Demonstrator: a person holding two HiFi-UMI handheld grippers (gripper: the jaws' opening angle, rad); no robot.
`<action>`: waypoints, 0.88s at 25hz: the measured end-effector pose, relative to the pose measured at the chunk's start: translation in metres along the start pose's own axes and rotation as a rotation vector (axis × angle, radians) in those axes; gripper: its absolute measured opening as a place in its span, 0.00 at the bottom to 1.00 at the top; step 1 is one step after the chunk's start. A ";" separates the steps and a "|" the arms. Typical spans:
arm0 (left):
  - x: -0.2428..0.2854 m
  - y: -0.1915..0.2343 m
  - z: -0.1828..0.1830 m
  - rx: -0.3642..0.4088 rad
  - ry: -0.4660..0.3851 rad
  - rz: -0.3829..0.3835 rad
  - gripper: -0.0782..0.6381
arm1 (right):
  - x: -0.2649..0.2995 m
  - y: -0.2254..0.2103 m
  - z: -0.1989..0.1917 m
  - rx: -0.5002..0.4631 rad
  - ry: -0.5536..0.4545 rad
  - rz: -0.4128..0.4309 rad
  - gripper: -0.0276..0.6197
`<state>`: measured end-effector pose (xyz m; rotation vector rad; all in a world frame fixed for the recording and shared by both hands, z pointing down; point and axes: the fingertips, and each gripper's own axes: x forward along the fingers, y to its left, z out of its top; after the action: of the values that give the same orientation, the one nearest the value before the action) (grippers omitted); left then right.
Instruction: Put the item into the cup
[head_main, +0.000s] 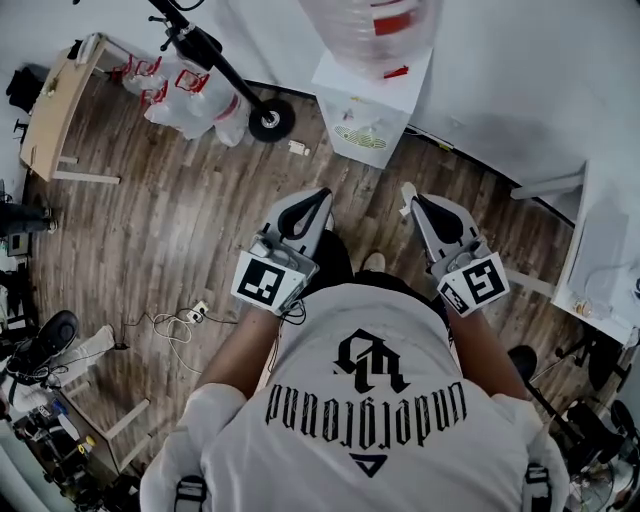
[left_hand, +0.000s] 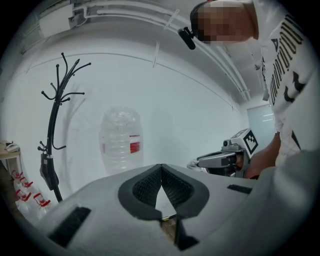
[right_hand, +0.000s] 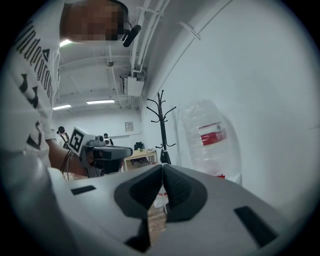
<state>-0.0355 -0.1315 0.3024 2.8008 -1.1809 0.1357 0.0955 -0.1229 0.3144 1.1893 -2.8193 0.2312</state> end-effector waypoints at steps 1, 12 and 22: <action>0.004 0.005 -0.002 -0.004 0.010 -0.008 0.12 | 0.005 -0.003 -0.001 0.003 0.005 -0.008 0.06; 0.054 0.074 -0.042 0.014 0.120 -0.078 0.12 | 0.080 -0.049 -0.048 0.008 0.114 -0.079 0.06; 0.111 0.119 -0.142 -0.006 0.214 -0.148 0.12 | 0.149 -0.093 -0.138 0.073 0.233 -0.132 0.07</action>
<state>-0.0500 -0.2750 0.4634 2.7711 -0.9221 0.4068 0.0592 -0.2686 0.4797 1.2654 -2.5426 0.4372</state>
